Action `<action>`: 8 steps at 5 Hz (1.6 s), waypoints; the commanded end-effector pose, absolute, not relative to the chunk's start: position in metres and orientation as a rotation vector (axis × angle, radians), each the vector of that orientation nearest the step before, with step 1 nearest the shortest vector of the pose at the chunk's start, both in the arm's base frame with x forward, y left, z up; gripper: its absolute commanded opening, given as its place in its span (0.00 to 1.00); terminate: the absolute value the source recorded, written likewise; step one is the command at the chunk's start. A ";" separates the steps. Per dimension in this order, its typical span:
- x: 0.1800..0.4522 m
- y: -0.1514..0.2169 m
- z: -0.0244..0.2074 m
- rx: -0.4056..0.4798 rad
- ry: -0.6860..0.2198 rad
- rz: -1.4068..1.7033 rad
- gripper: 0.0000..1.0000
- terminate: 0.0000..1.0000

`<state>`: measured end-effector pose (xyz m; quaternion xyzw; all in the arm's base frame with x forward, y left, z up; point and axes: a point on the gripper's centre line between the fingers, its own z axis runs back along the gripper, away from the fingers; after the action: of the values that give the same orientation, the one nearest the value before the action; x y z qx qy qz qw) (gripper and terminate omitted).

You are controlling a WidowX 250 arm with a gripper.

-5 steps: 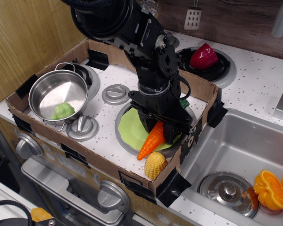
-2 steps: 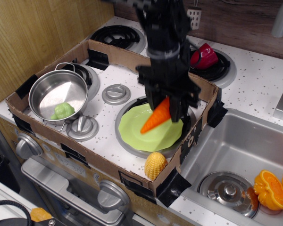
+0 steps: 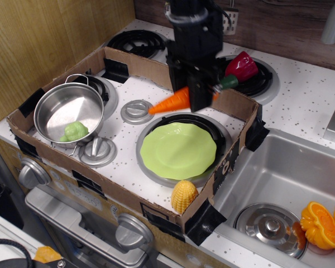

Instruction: Take carrot off plate

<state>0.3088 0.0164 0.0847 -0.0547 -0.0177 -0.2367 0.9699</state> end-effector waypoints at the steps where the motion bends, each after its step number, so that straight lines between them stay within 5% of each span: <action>1: 0.341 0.051 0.093 -0.129 -0.047 -0.855 0.00 0.00; 6: 0.372 0.121 0.055 -0.042 -0.079 -1.204 0.00 0.00; 8: 0.373 0.134 0.051 0.114 -0.120 -1.200 0.00 0.00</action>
<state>0.3594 0.1346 0.0171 0.0163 -0.0323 -0.5637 0.8252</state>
